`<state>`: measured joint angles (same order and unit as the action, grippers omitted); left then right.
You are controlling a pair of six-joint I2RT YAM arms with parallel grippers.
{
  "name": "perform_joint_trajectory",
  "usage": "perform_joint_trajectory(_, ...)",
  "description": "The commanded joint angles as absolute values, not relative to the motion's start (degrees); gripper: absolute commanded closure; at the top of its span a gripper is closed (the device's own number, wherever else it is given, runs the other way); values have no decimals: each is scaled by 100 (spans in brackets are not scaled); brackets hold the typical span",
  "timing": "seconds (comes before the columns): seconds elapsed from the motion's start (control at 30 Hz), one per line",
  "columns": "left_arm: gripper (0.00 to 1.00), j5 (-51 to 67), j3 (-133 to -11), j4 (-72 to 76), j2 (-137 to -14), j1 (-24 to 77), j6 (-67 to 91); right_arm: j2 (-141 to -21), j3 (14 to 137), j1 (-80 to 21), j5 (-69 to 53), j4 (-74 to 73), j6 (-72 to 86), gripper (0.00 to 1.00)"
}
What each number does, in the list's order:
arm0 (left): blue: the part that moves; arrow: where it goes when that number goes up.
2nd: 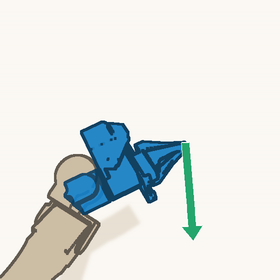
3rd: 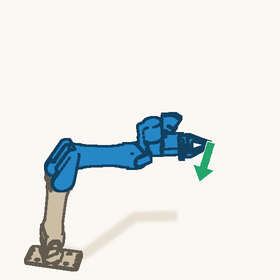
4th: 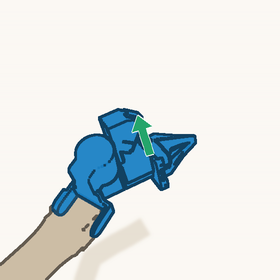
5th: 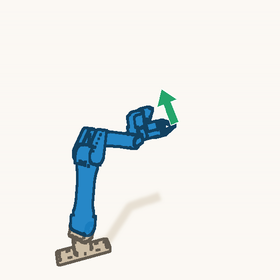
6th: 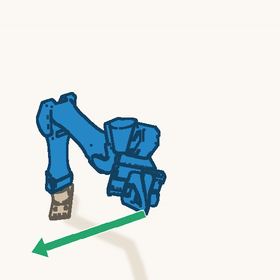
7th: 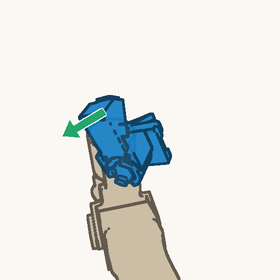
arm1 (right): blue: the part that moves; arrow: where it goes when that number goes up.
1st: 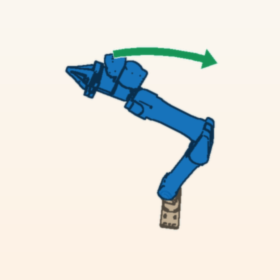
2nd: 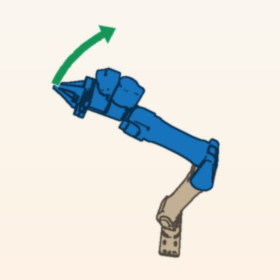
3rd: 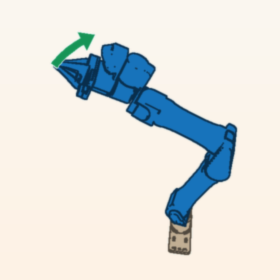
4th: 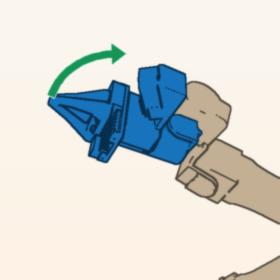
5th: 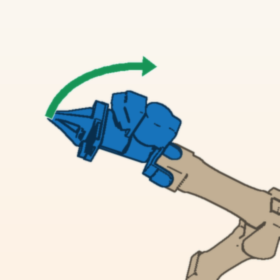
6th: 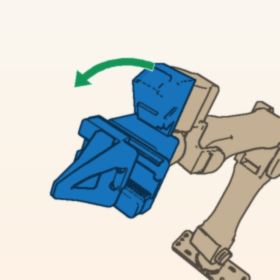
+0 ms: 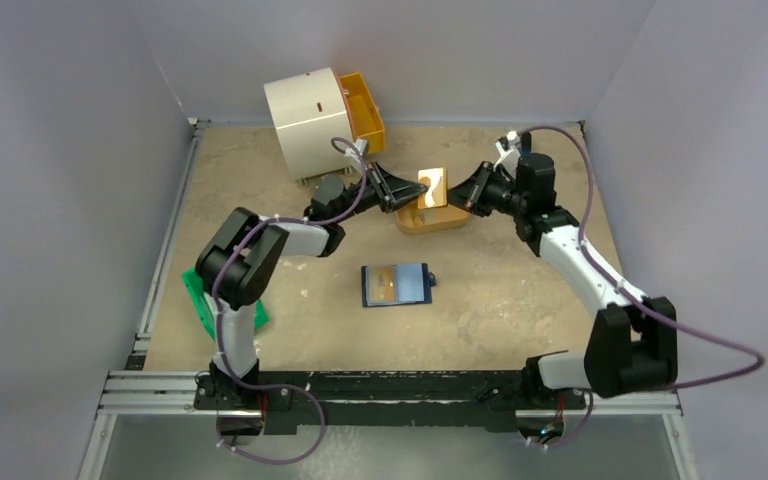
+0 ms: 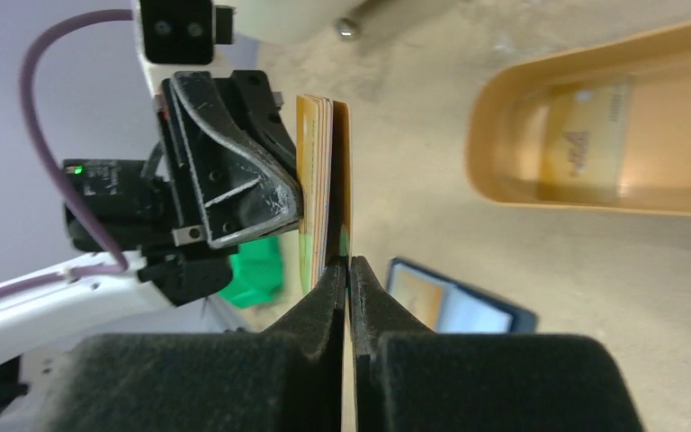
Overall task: Put the credit cards into the card holder
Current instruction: Adjust the credit card.
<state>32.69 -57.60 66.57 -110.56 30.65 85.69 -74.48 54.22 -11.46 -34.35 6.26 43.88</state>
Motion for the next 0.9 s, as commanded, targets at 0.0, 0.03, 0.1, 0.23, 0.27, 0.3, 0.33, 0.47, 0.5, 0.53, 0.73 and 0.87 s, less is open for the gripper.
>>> perform_joint_trajectory(0.0,100,3246,-6252,6399,-11756,3030,7950,-8117,5419,-1196,-3258,841,3765,100)
perform_joint_trajectory(0.03,100,3284,-6275,6538,-11894,3013,7966,-8257,5396,-1203,-3249,956,3747,100)
perform_joint_trajectory(0.1,100,3357,-6326,6705,-12161,2978,8016,-8503,5331,-1197,-3259,1256,3736,100)
perform_joint_trajectory(0.23,99,3432,-6388,6910,-12548,2954,8035,-8981,5303,-1203,-3331,1795,3778,100)
perform_joint_trajectory(0.27,99,3417,-6399,6888,-12624,2949,7988,-9107,5357,-1202,-3345,1845,3760,100)
perform_joint_trajectory(0.3,99,3400,-6413,6845,-12688,2938,7963,-9221,5418,-1197,-3354,1830,3733,100)
perform_joint_trajectory(0.33,99,3379,-6430,6809,-12758,2922,7947,-9336,5487,-1202,-3355,1818,3704,100)
perform_joint_trajectory(0.47,96,3270,-6426,6557,-12931,2837,7805,-9635,5598,-1188,-3276,1802,3663,100)
perform_joint_trajectory(0.5,94,3236,-6422,6462,-12943,2824,7737,-9675,5606,-1180,-3253,1790,3665,100)
perform_joint_trajectory(0.53,92,3208,-6424,6343,-12948,2814,7657,-9703,5617,-1178,-3204,1771,3664,100)
perform_joint_trajectory(0.73,81,3073,-6417,6013,-12924,2778,7514,-9781,5667,-1135,-2989,1650,3689,100)
perform_joint_trajectory(0.87,76,3034,-6487,5718,-12887,2760,7378,-9791,5701,-1086,-2866,1498,3708,100)
